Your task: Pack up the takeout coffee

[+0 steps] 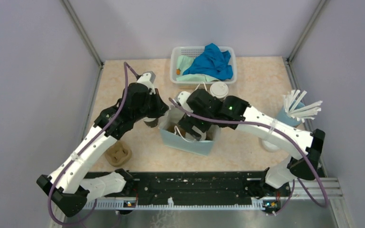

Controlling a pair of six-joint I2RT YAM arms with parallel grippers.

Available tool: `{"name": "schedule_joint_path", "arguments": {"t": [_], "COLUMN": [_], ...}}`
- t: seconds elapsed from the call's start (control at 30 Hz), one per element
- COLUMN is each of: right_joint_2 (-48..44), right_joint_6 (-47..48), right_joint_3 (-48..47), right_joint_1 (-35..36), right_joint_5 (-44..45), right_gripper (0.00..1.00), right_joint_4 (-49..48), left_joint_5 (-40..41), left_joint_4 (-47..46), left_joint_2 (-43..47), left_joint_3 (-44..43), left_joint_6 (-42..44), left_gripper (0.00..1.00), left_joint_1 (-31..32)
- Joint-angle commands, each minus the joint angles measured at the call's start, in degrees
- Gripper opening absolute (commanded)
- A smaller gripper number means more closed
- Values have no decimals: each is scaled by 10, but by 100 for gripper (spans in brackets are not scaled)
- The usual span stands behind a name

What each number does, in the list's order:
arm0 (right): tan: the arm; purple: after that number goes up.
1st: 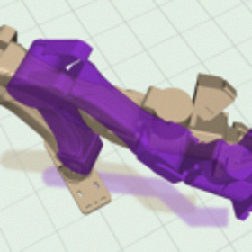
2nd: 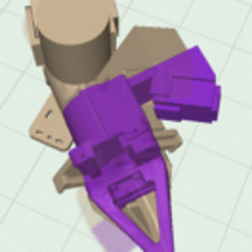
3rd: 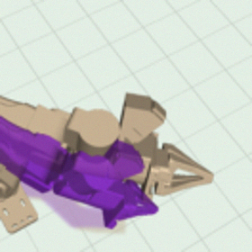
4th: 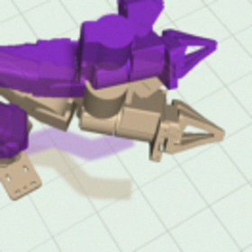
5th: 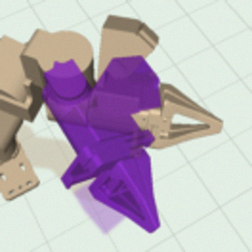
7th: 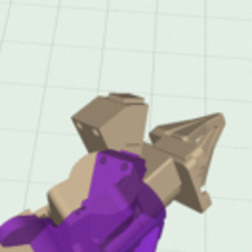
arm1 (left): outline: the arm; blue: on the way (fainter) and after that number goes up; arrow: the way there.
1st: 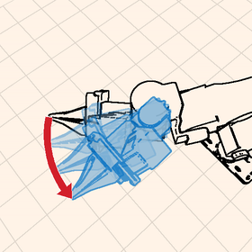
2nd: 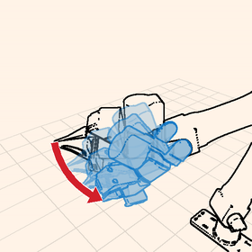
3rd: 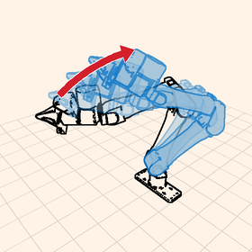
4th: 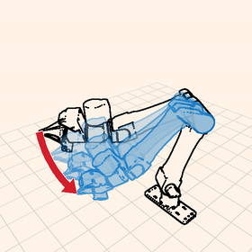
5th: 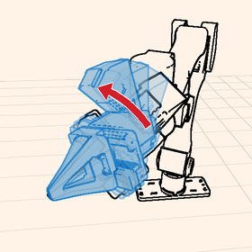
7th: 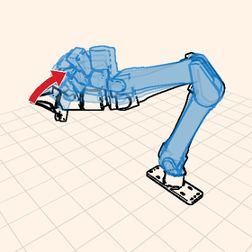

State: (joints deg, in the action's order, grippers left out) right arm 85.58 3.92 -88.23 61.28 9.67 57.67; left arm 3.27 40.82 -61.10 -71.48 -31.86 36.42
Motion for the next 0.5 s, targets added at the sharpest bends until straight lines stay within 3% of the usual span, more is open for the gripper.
{"name": "schedule_joint_path", "arguments": {"t": [0.0, 0.17, 0.33, 0.47], "right_joint_2": [-18, -8, -11, -36], "right_joint_6": [-74, -170, -247, -310], "right_joint_3": [-120, -230, -320, -376], "right_joint_1": [3, 4, 4, 4], "right_joint_5": [-31, -28, -40, 41], "right_gripper": [90, 92, 99, 99], "right_joint_4": [-22, 33, 76, 158], "left_joint_5": [8, 23, 10, -4], "left_joint_4": [-23, -8, 12, 46], "left_joint_2": [12, 13, 4, 3], "left_joint_3": [11, 2, -23, -57], "left_joint_6": [-45, -62, -60, -46], "left_gripper": [0, 1, 32, 64], "left_joint_1": [-1, -1, -1, -1]}}
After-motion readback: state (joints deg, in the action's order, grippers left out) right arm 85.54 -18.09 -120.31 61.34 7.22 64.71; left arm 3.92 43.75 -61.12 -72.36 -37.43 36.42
